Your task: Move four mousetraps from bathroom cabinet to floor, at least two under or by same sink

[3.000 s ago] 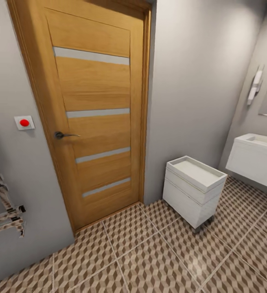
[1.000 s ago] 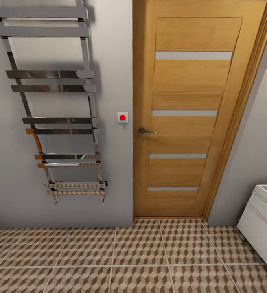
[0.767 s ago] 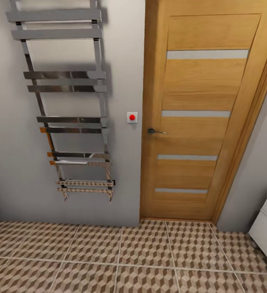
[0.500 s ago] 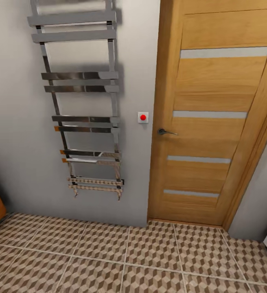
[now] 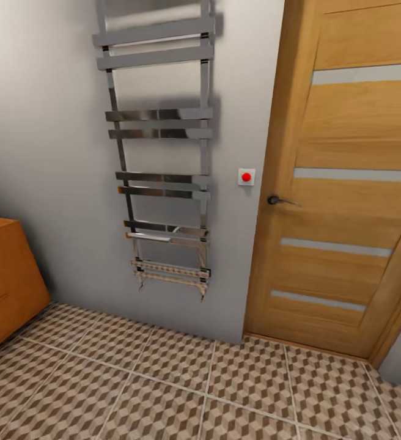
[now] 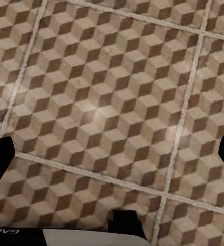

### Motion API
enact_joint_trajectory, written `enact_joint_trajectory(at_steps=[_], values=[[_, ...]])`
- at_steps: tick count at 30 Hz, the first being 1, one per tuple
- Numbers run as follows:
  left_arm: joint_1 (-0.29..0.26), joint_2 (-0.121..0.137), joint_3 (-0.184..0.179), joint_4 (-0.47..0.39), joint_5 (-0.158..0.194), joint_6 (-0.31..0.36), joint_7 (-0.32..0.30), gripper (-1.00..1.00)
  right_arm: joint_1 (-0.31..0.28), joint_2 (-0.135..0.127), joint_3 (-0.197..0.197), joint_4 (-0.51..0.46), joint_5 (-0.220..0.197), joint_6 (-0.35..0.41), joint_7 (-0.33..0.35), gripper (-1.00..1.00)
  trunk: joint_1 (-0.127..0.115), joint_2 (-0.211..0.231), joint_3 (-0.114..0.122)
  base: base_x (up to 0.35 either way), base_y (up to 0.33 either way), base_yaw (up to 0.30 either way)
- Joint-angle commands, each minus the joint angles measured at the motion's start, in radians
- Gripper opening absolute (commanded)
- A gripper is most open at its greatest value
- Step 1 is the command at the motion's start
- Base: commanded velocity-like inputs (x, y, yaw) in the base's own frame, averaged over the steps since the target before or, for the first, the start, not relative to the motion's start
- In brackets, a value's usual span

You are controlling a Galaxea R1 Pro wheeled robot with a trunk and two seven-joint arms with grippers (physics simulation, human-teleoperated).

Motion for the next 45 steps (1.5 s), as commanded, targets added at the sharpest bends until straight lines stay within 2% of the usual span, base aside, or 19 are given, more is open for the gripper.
enact_joint_trajectory(at_steps=[1,45], values=[[0.0,0.0,0.0,-0.002,-0.001,0.006,0.0,1.0,0.0,0.0,0.0,0.0,0.0,-0.003,0.003,1.0,0.0,-0.001,-0.001,0.0,0.0,0.286],[0.0,0.001,0.001,-0.002,0.0,0.006,0.0,1.0,0.0,0.0,0.0,0.0,-0.001,-0.004,0.003,1.0,0.0,-0.001,-0.001,0.0,0.0,0.286]])
